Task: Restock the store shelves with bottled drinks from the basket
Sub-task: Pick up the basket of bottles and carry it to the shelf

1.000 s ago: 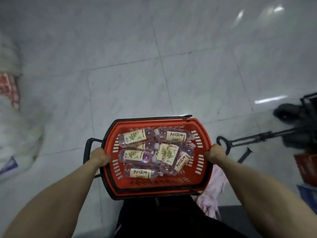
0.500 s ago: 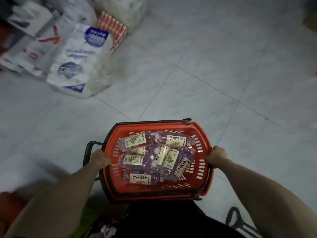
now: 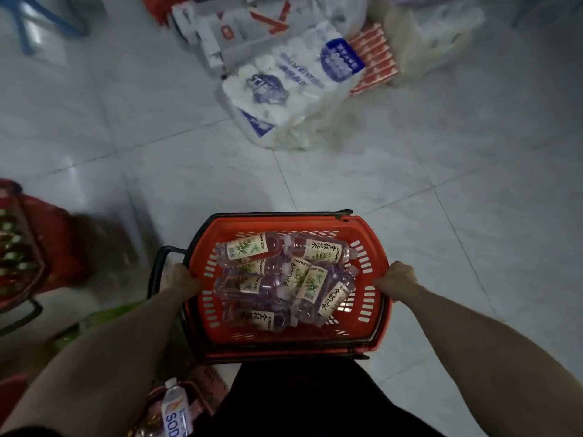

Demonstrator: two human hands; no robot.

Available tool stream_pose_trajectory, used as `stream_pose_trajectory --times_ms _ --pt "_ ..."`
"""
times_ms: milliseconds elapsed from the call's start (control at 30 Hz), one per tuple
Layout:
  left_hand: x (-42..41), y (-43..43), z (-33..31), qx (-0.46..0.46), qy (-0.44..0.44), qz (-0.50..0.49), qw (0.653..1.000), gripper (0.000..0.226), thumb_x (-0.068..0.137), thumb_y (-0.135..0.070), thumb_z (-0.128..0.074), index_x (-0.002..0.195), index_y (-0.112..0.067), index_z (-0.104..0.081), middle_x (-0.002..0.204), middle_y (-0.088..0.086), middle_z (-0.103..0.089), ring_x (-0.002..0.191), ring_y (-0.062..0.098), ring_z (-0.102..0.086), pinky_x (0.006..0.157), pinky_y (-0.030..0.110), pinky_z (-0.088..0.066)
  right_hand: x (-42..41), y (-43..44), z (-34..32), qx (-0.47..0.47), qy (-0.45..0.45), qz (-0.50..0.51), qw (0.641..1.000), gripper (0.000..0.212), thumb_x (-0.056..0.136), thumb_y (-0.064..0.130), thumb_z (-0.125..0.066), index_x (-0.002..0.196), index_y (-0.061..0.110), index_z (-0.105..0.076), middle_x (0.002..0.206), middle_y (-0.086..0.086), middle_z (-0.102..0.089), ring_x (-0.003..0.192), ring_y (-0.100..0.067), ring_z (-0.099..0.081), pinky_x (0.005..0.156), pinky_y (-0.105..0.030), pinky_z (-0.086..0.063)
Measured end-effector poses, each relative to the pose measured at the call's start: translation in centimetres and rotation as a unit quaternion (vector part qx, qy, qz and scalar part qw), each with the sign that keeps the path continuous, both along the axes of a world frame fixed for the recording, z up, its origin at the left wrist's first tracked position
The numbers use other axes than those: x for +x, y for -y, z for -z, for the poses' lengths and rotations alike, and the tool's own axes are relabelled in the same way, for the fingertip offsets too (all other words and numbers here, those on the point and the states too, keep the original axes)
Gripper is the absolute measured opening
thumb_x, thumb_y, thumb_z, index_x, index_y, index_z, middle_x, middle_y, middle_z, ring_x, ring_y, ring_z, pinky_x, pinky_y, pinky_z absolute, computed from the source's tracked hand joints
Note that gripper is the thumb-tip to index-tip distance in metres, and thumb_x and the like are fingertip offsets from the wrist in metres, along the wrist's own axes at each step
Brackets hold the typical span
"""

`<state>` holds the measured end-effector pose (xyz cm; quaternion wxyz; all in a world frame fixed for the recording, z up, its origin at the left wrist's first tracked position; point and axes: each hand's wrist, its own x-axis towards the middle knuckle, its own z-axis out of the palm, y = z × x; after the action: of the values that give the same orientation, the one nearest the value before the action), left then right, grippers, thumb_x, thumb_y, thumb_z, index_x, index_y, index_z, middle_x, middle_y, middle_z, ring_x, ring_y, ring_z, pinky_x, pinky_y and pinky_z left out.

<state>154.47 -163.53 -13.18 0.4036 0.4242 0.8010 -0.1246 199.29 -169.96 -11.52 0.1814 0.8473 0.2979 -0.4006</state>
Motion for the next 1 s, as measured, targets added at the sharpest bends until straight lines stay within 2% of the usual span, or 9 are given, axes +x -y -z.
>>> stream_pose_trajectory --times_ms 100,233,333,467,600,733,833,933,1000 --pt "-1.8 -2.0 -0.1 0.008 -0.032 -0.04 0.999 0.039 0.087 -0.03 -0.078 0.108 0.003 -0.072 0.085 0.016 -0.062 0.07 0.026 -0.056 0.064 0.036 -0.046 -1.6 -6.9 -0.1 0.011 0.001 -0.033 0.999 0.036 0.077 0.029 -0.079 0.103 0.007 -0.067 0.094 -0.009 -0.072 0.078 -0.026 -0.074 0.071 -0.038 -0.066" --pt "-3.7 -5.5 -0.3 0.028 -0.06 -0.094 0.993 0.039 0.085 -0.025 -0.078 0.11 0.005 -0.072 0.105 0.025 -0.07 0.097 0.04 -0.068 0.075 0.041 -0.053 -3.3 -15.7 0.7 0.013 -0.003 -0.084 0.996 0.037 0.074 0.031 -0.08 0.102 0.008 -0.07 0.093 -0.01 -0.073 0.076 -0.027 -0.074 0.067 -0.038 -0.066" --pt "-4.5 -8.8 -0.8 0.03 -0.072 -0.142 0.987 0.034 0.085 -0.02 -0.077 0.109 0.003 -0.073 0.106 0.025 -0.07 0.099 0.04 -0.068 0.075 0.041 -0.054 -4.7 -23.0 1.4 0.026 -0.02 -0.124 0.992 0.04 0.072 0.034 -0.082 0.102 0.009 -0.071 0.091 -0.009 -0.073 0.072 -0.025 -0.073 0.064 -0.036 -0.065" --pt "-6.6 -13.5 -2.1 0.023 -0.079 -0.211 0.974 0.038 0.083 -0.021 -0.079 0.11 0.005 -0.073 0.108 0.027 -0.07 0.102 0.041 -0.067 0.074 0.038 -0.051 -8.3 -32.8 0.2 0.047 -0.039 -0.166 0.984 0.034 0.077 0.026 -0.081 0.103 0.008 -0.07 0.092 -0.01 -0.07 0.075 -0.026 -0.071 0.07 -0.036 -0.064" --pt "-9.8 -17.9 -2.6 0.02 -0.074 -0.274 0.959 0.042 0.078 -0.024 -0.082 0.109 0.003 -0.074 0.107 0.028 -0.069 0.099 0.044 -0.067 0.077 0.042 -0.054 -13.2 -41.5 -1.0 0.062 -0.047 -0.193 0.978 0.028 0.081 0.025 -0.081 0.096 0.01 -0.063 0.079 -0.004 -0.062 0.064 -0.02 -0.064 0.064 -0.031 -0.058" --pt "-14.8 -23.6 -1.9 0.022 -0.066 -0.296 0.953 0.039 0.078 -0.02 -0.082 0.106 0.006 -0.073 0.104 0.026 -0.067 0.096 0.043 -0.067 0.077 0.043 -0.054 -19.0 -49.5 -0.5 0.066 -0.037 -0.227 0.971 0.032 0.078 0.024 -0.082 0.098 0.01 -0.062 0.095 -0.01 -0.069 0.079 -0.028 -0.071 0.073 -0.036 -0.063" --pt "-19.6 -28.8 -1.1 0.026 -0.063 -0.286 0.956 0.039 0.079 -0.022 -0.08 0.106 0.005 -0.073 0.1 0.024 -0.067 0.091 0.04 -0.067 0.08 0.043 -0.057 -23.7 -54.8 -0.2 0.066 -0.028 -0.237 0.969 0.03 0.076 0.021 -0.083 0.092 0.011 -0.059 0.086 -0.007 -0.064 0.073 -0.026 -0.067 0.066 -0.033 -0.06" --pt "-23.9 -33.8 -1.0 0.024 -0.049 -0.285 0.957 0.034 0.084 -0.02 -0.078 0.105 0.005 -0.071 0.087 0.016 -0.059 0.072 0.029 -0.057 0.07 0.038 -0.051 -27.9 -59.4 0.3 0.071 -0.017 -0.235 0.969 0.031 0.074 0.023 -0.084 0.093 0.01 -0.063 0.089 -0.01 -0.068 0.072 -0.026 -0.07 0.067 -0.036 -0.063" --pt "-26.9 -36.1 -0.8 0.014 -0.051 -0.286 0.957 0.031 0.086 -0.02 -0.077 0.104 0.005 -0.07 0.085 0.015 -0.058 0.067 0.025 -0.052 0.066 0.036 -0.046 -30.8 -62.0 0.7 0.063 -0.015 -0.234 0.97 0.032 0.075 0.024 -0.084 0.095 0.008 -0.065 0.088 -0.011 -0.069 0.072 -0.028 -0.071 0.068 -0.038 -0.064"
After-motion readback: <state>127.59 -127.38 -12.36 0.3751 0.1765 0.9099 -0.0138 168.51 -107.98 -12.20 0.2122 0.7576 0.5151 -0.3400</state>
